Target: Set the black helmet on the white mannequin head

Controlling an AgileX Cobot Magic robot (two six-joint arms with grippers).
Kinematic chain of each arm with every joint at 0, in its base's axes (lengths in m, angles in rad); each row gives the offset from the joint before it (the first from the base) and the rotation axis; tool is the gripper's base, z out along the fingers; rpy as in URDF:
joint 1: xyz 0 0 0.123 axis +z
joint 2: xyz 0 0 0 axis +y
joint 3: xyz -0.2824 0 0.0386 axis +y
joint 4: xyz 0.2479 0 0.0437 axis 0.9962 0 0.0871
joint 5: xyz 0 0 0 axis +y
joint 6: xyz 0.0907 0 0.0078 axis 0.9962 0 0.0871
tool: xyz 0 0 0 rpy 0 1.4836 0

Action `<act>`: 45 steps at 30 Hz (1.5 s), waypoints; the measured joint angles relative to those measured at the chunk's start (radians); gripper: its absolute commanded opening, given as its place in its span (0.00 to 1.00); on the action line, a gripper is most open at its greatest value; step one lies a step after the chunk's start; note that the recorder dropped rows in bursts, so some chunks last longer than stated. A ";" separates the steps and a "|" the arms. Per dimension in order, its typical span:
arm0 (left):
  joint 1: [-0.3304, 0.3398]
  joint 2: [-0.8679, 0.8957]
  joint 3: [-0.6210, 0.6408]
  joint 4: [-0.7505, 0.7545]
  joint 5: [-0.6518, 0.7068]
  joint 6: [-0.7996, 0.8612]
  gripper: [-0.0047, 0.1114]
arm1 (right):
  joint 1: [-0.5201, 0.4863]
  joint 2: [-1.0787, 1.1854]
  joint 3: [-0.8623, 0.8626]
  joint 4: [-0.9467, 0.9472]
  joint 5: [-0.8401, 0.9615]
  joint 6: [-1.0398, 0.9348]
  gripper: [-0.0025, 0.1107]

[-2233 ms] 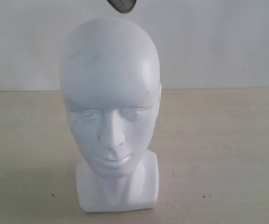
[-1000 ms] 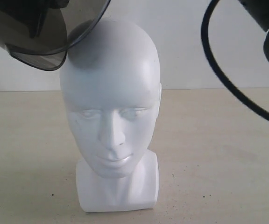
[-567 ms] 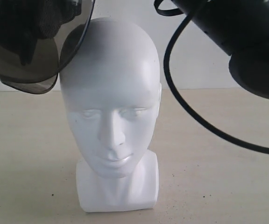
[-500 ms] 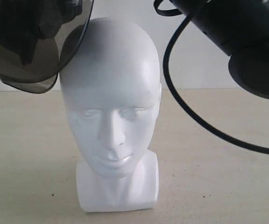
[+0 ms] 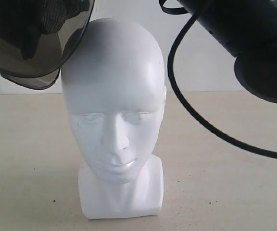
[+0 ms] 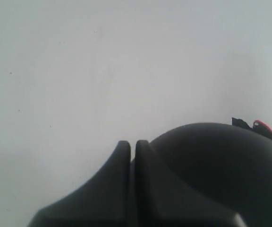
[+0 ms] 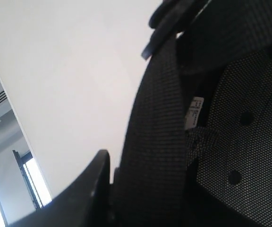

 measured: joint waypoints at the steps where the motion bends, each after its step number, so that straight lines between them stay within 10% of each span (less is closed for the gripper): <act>1: 0.000 0.000 -0.013 0.000 0.011 0.005 0.08 | 0.002 0.002 0.000 0.004 -0.002 0.000 0.02; 45: 0.000 0.241 -0.115 0.332 -0.176 -0.149 0.08 | 0.004 -0.009 0.193 0.103 -0.052 -0.142 0.02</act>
